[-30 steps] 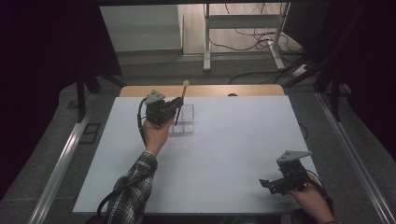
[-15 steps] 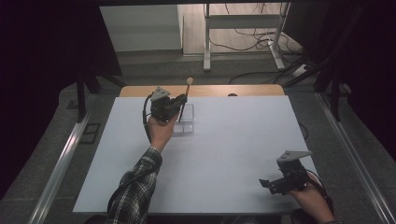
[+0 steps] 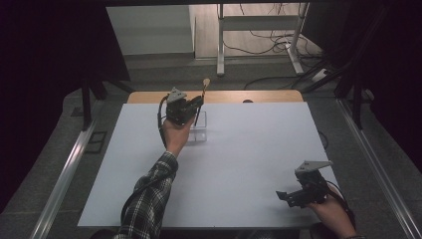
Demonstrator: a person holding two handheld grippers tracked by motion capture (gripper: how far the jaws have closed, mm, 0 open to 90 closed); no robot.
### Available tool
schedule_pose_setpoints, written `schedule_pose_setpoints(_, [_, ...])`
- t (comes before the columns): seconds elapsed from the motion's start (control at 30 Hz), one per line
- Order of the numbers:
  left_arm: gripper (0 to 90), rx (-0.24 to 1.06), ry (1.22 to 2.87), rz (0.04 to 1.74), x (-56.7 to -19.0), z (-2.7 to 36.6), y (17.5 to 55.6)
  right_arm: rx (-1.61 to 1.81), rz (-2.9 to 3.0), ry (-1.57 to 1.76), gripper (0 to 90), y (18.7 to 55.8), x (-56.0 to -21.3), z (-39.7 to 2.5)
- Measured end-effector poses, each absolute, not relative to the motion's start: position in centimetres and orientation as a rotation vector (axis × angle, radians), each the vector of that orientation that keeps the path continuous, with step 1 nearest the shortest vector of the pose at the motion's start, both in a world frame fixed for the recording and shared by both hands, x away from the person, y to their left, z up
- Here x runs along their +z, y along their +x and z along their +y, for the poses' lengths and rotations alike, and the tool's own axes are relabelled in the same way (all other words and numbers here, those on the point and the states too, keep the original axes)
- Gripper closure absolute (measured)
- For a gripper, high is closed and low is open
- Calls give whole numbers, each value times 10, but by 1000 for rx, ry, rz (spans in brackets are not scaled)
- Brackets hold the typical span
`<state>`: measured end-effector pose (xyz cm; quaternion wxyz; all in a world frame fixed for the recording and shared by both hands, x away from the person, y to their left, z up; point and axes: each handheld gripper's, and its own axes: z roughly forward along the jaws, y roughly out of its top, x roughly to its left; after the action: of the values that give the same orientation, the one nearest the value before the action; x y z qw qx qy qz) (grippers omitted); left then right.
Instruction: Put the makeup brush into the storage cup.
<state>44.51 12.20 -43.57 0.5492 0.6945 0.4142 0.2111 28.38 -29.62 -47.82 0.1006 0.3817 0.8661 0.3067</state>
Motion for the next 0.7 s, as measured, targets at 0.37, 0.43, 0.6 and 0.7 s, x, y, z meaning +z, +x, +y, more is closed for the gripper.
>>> schedule_pose_setpoints(0.37, [826,522,1659,972,-435,113,456,909,2564,1128,0,284,-478,-296])
schedule_pose_setpoints(0.43, [826,519,1660,976,-437,113,457,909,2565,1127,0,284,-479,-296])
schedule_pose_setpoints(0.6, [826,522,1663,982,-441,113,459,907,2568,1122,0,284,-479,-296])
schedule_pose_setpoints(0.7, [827,522,1664,982,-443,113,459,907,2571,1122,0,284,-479,-296])
